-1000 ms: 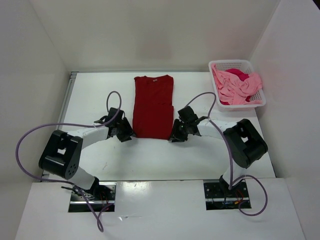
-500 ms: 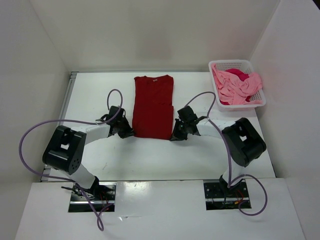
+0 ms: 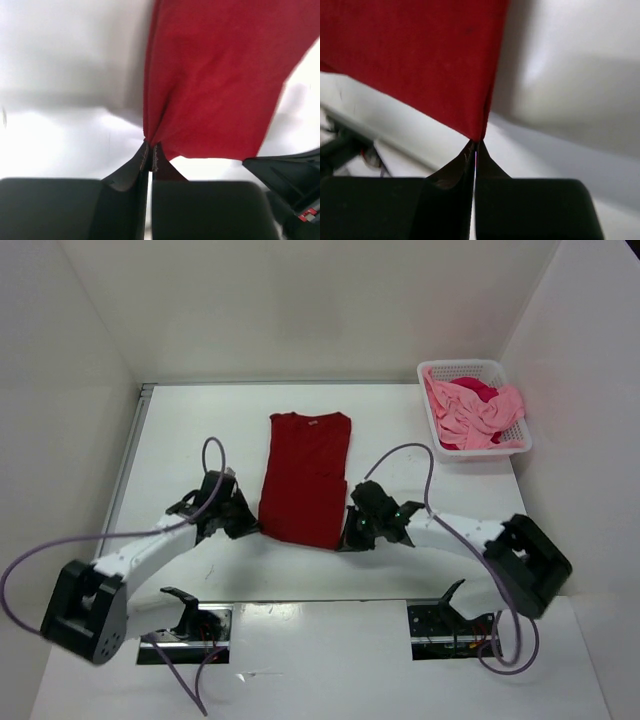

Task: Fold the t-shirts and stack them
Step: Grab one side of the 2/3 rectangular tshirt with both arms, then fold the long partially folded tshirt into a neat square

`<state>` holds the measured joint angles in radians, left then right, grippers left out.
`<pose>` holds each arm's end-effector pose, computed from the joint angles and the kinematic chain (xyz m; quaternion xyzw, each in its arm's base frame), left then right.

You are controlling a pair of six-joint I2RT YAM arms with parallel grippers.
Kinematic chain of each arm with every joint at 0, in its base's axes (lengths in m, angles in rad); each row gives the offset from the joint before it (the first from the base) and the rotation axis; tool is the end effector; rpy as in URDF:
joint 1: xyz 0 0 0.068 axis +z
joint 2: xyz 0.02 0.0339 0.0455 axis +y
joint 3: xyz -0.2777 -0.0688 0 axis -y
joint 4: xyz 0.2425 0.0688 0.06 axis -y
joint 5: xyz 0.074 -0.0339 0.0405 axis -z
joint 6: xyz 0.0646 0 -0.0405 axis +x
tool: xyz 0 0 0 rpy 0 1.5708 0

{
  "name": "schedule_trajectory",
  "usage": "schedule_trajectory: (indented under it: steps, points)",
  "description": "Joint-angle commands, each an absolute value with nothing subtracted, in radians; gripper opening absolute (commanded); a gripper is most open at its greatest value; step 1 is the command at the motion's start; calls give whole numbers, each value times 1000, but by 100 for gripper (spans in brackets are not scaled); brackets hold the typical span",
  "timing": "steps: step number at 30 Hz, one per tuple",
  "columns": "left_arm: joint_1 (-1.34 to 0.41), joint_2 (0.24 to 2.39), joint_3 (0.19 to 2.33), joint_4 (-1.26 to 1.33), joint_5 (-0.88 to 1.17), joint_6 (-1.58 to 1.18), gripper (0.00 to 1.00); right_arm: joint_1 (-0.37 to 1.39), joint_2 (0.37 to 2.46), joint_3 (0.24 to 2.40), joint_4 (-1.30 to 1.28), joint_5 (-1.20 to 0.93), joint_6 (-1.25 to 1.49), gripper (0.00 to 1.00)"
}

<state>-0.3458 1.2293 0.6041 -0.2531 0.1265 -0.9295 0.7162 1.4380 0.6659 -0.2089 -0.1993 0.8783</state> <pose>0.2295 -0.0914 0.1756 -0.2496 0.9052 -0.2494 0.2367 0.1992 0.1903 0.1484 0.0483 0.9513 0.2734 0.1340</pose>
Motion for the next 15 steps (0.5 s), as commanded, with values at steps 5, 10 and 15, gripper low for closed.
schedule_trajectory:
  steps: [5,10,15]
  points:
    - [-376,783,524,-629,264,-1046,0,827,1016,587,-472,-225,1100,0]
    - [-365,979,829,-675,184,-948,0,570,1047,811,-543,-285,878,0]
    - [-282,1395,1118,-488,111,-790,0,365,1384,1113,-497,-307,677,0]
